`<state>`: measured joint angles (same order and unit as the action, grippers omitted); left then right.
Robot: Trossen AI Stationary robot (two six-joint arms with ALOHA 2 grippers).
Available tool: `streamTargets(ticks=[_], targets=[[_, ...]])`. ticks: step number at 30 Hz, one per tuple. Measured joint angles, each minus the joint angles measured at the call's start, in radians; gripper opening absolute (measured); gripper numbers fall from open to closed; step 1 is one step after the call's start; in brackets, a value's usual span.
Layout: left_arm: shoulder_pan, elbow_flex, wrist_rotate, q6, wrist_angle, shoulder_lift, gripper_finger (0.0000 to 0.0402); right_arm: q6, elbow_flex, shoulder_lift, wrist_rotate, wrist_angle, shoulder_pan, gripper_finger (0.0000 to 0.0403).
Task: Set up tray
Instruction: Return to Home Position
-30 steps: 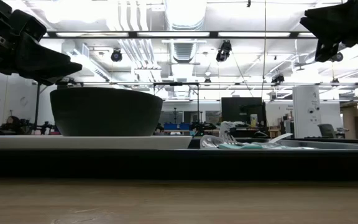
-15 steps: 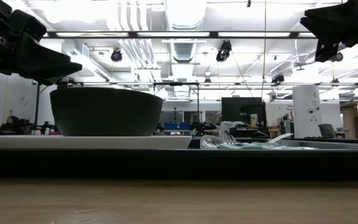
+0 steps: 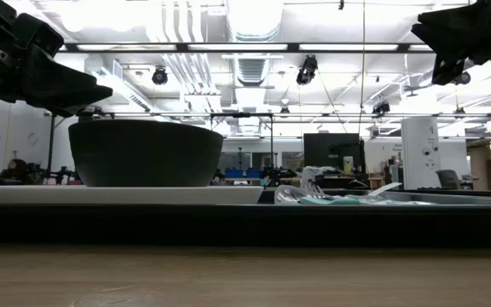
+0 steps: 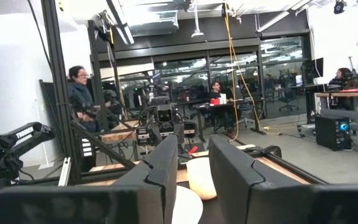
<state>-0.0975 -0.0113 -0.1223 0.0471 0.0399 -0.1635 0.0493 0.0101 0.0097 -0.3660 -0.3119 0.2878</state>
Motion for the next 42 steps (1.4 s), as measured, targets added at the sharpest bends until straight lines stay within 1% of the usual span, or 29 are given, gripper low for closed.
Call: streamTargets(ticks=[9,24,42], targets=[[0.000,0.000,0.000,0.000,0.000,0.000,0.0146,0.000,0.000,0.000,0.000,0.000,0.000,0.0089],[0.000,0.000,0.000,0.000,0.000,0.000,0.0146,0.000,0.000,0.000,0.000,0.000,0.000,0.0068],[0.000,0.000,0.000,0.000,0.000,0.000,0.0146,0.000,0.000,0.000,0.000,0.000,0.000,0.0089]])
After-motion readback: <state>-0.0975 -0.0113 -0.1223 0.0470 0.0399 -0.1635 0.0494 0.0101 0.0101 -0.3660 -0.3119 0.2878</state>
